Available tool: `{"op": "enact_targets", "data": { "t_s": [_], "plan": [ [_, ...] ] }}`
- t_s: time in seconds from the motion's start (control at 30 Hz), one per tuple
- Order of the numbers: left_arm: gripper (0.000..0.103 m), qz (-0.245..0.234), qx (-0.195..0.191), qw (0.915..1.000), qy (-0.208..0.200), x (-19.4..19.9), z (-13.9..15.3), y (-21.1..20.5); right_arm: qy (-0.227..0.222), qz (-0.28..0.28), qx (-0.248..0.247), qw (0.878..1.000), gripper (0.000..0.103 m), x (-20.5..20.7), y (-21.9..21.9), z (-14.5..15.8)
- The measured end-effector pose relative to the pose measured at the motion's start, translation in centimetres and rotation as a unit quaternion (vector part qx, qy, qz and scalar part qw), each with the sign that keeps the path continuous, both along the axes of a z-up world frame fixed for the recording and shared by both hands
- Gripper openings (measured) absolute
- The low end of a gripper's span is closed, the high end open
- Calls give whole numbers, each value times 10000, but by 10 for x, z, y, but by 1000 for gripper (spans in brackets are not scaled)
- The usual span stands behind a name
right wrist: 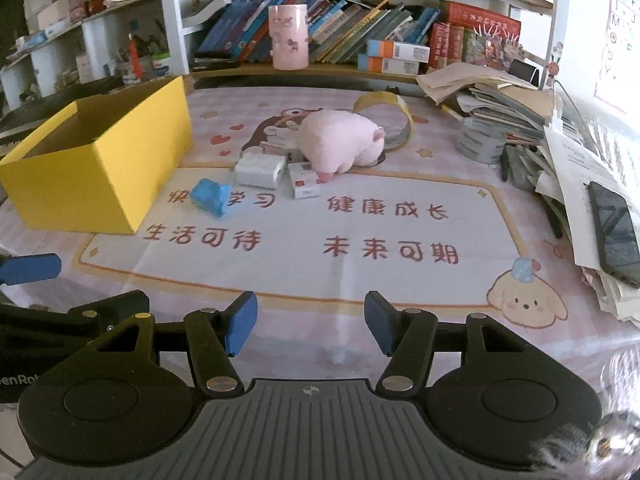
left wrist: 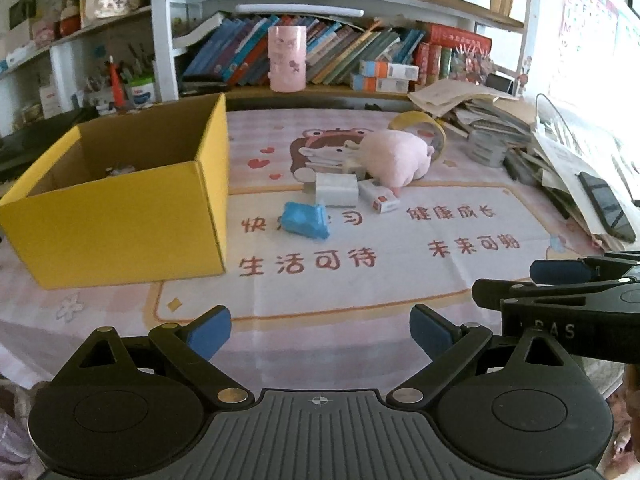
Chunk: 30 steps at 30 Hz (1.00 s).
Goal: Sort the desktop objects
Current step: 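Grasp the blue soft item with the left tool while the right tool grasps the small white box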
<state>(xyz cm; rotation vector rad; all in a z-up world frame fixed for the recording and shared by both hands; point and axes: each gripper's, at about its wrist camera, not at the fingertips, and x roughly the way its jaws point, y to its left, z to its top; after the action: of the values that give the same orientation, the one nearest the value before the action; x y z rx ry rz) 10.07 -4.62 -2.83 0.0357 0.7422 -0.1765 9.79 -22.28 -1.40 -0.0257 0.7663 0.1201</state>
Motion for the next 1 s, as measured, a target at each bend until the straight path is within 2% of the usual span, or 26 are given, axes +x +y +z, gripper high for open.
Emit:
{"op": "enact_targets", "data": {
  "t_s": [0.5, 1.0],
  "plan": [
    [98, 247, 47, 9996, 99, 56, -8, -34, 97, 157, -57, 9998, 57, 62, -33, -3],
    [98, 915, 385, 9950, 58, 96, -12, -49, 127, 1005, 111, 9948, 53, 146, -31, -13]
  ]
}}
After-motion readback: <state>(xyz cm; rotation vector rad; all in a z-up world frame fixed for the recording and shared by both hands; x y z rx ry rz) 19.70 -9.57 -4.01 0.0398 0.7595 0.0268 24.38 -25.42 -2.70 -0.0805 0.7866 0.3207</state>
